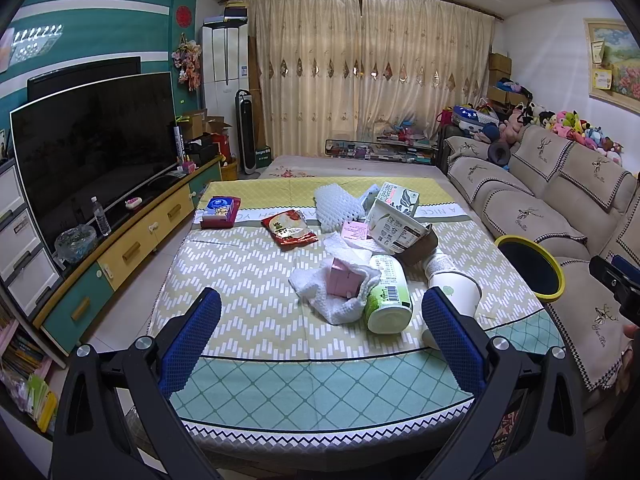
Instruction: Collect trash
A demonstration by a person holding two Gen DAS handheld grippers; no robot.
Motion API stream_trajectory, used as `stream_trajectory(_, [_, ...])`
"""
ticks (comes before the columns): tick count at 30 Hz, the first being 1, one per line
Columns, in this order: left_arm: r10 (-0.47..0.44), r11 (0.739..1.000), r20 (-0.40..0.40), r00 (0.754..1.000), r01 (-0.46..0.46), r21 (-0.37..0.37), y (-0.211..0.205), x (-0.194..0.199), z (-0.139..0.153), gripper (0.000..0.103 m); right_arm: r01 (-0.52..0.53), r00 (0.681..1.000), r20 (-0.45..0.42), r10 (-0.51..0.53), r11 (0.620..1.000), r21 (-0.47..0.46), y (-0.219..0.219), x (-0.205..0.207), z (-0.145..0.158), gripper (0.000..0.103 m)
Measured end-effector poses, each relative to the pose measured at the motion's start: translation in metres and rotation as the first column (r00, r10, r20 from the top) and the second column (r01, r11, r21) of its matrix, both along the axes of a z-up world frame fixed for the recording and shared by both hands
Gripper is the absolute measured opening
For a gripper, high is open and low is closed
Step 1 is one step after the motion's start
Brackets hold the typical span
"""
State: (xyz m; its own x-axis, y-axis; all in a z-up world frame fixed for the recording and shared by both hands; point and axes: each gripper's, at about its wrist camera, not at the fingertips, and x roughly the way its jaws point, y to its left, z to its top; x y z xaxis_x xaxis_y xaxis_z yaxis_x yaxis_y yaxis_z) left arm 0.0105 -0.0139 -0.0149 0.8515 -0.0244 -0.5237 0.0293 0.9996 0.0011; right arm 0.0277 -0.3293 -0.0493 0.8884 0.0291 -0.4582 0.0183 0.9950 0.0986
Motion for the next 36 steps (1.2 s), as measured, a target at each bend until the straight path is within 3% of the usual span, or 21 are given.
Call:
stream_trajectory(18, [0.022,1.000,-0.023,1.000,-0.022,-0.013,0.013,0.010,-0.009,0.099,-0.060,0.998,-0.034,0.061,0.998,0.028,0.023,0.019,-0.016,0.097])
stream_trajectory(26, [0.036,0.999,-0.052,0.998,-0.037,-0.024,0.025,0.021,-0.019,0.099,-0.160,0.978,-0.126,0.164,0.986,0.038,0.072,0.050,-0.056,0.097])
stream_trajectory(36, [0.046,0.998,-0.104,0.993,-0.051,-0.047,0.040,0.041,-0.037,0.099,-0.166,0.948,-0.256,0.187,0.981,0.100,0.097,0.094,-0.105,0.097])
